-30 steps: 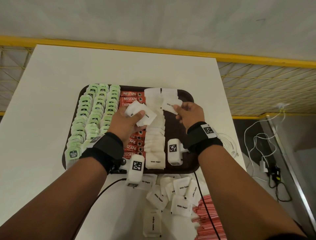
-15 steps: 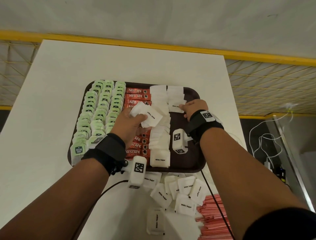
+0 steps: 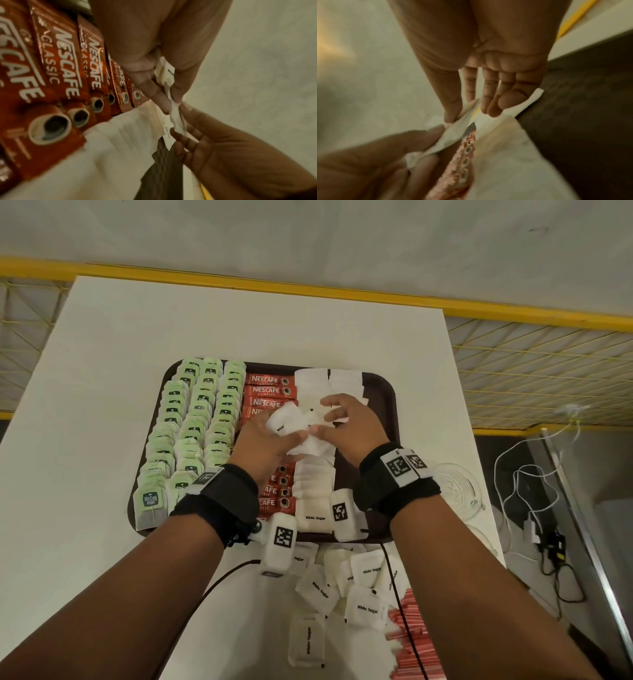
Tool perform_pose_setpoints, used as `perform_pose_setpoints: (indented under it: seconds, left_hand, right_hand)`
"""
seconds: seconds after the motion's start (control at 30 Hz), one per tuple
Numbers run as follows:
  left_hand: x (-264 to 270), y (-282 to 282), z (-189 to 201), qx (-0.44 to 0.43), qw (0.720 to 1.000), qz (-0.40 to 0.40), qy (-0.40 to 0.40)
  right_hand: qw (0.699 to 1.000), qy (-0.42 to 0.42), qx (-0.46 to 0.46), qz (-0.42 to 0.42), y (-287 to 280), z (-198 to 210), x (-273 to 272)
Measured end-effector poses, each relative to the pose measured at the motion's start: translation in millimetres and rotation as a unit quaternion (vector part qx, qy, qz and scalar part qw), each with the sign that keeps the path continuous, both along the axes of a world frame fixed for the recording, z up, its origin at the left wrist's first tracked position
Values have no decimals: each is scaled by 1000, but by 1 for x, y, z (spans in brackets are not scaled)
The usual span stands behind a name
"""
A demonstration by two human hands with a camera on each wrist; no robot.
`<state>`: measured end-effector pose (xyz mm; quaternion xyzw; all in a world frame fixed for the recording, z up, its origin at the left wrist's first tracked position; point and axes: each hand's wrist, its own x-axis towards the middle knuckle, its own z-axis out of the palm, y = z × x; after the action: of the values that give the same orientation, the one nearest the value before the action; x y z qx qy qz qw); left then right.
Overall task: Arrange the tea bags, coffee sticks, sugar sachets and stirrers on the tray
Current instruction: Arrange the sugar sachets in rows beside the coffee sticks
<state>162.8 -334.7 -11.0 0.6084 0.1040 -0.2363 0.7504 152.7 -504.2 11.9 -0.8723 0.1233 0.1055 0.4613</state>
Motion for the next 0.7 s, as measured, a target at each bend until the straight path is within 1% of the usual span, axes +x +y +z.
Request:
perform_pose_setpoints:
  seconds: [0.07, 0.13, 0.17, 0.3, 0.33, 0.37, 0.4, 0.43, 0.5, 0.53, 0.63, 0.7]
  left_hand:
    - [-1, 1, 0, 36, 998, -41, -15]
    - [-1, 1, 0, 60, 996, -62, -22]
    - [-1, 1, 0, 62, 996, -64, -20]
    - [-2, 2, 1, 38, 999, -33, -8]
    - [-2, 3, 1, 35, 999, -25, -5]
    - [-2, 5, 2, 33, 999, -18, -2]
    - [-2, 6, 3, 30, 1000, -10, 1]
    - [-2, 8, 4, 27, 1000, -2, 5]
    - [-1, 10, 6, 26, 1000, 9, 9]
    - [-1, 11, 6, 28, 999, 13, 12]
    - [-2, 13, 5, 31, 999, 11, 19]
    - [-3, 13, 3, 33, 999, 5, 16]
  right_hand:
    - [994, -12, -76, 71, -1, 3, 1]
    - [981, -9, -144, 130, -3, 7, 4]
    - [979, -6, -156, 134, -5, 9, 5]
    - [986, -9, -146, 80, -14, 8, 8]
    - [990, -6, -127, 55, -17, 6, 7]
    - [996, 0, -89, 13, -20, 5, 6]
    - [998, 8, -37, -40, -24, 2, 5]
    - [995, 18, 17, -101, -27, -2, 4]
    - [971, 45, 106, -211, -32, -15, 3]
    - [958, 57, 132, -249, -32, -22, 3]
    - [931, 73, 176, -313, -31, -39, 5]
    - [924, 73, 173, -332, -31, -43, 8]
